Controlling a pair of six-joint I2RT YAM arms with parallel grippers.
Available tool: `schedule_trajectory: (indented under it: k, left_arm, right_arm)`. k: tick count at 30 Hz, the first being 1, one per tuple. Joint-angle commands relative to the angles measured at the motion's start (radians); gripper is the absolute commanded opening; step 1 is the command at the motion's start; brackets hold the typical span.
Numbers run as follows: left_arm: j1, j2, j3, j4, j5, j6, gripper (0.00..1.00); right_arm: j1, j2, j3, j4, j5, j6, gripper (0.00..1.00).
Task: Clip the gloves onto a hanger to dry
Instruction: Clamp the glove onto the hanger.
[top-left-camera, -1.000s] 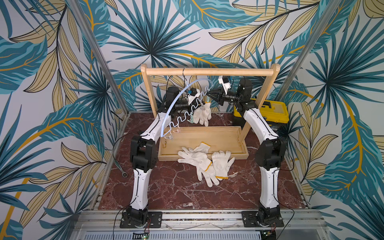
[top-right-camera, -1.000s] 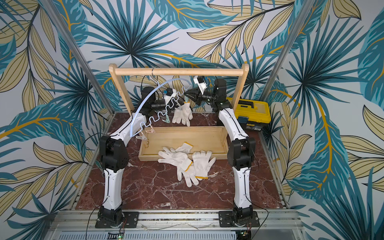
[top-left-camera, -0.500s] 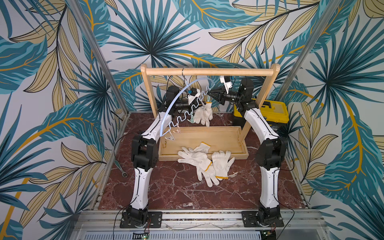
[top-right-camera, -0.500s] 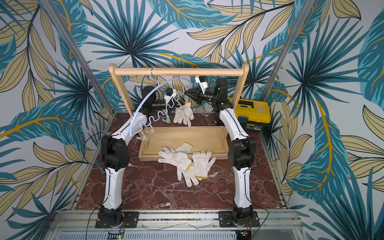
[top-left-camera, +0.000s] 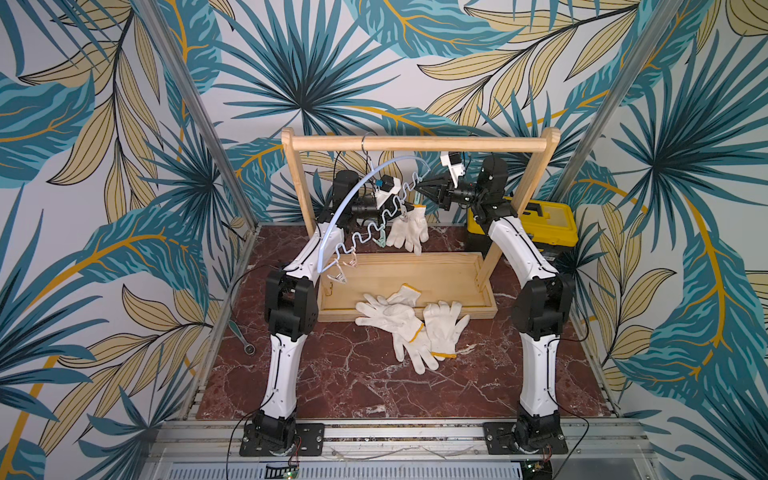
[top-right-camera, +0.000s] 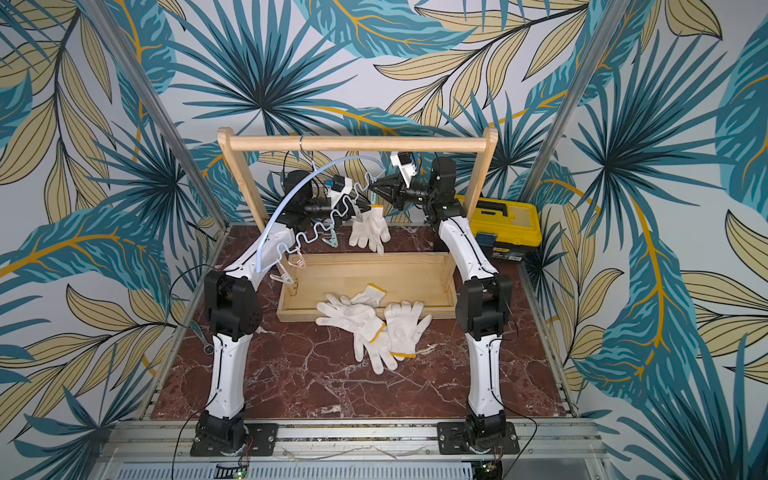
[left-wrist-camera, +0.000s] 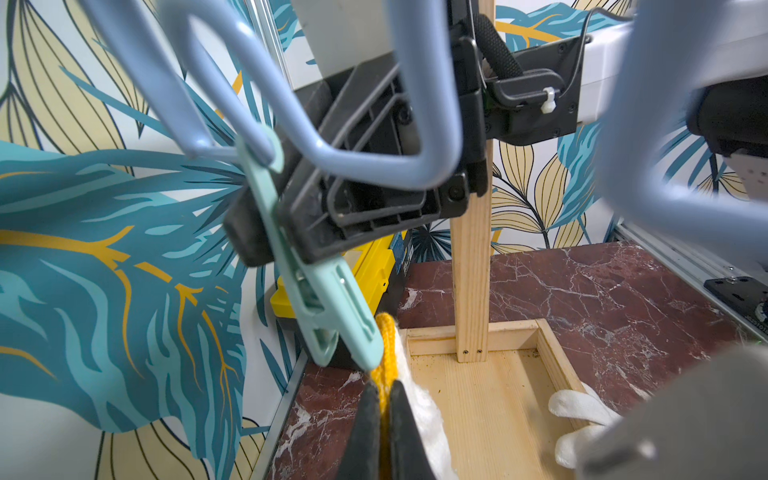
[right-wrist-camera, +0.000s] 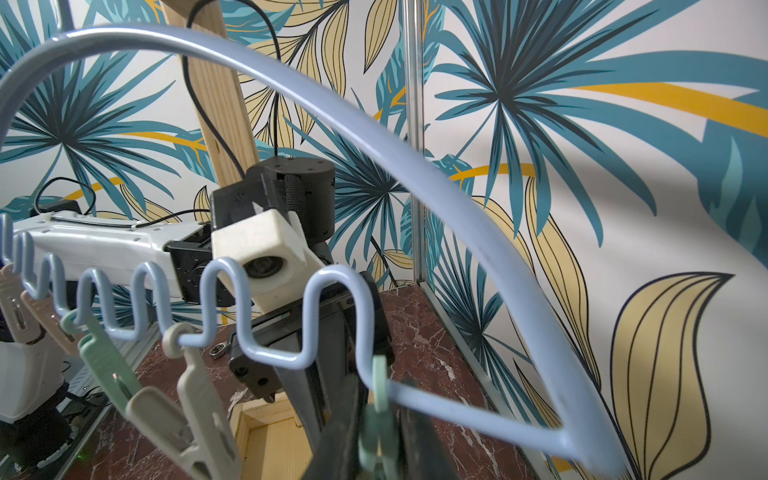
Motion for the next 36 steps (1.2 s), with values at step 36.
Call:
schedule_trajectory:
  k: [36]
  left_arm:
    - [0.002,0.047,0.146,0.009,-0.024,-0.06,0.0]
  right_arm:
    - [0.003,-0.048,-0.014,-0.001,-0.05,-0.003,0.0]
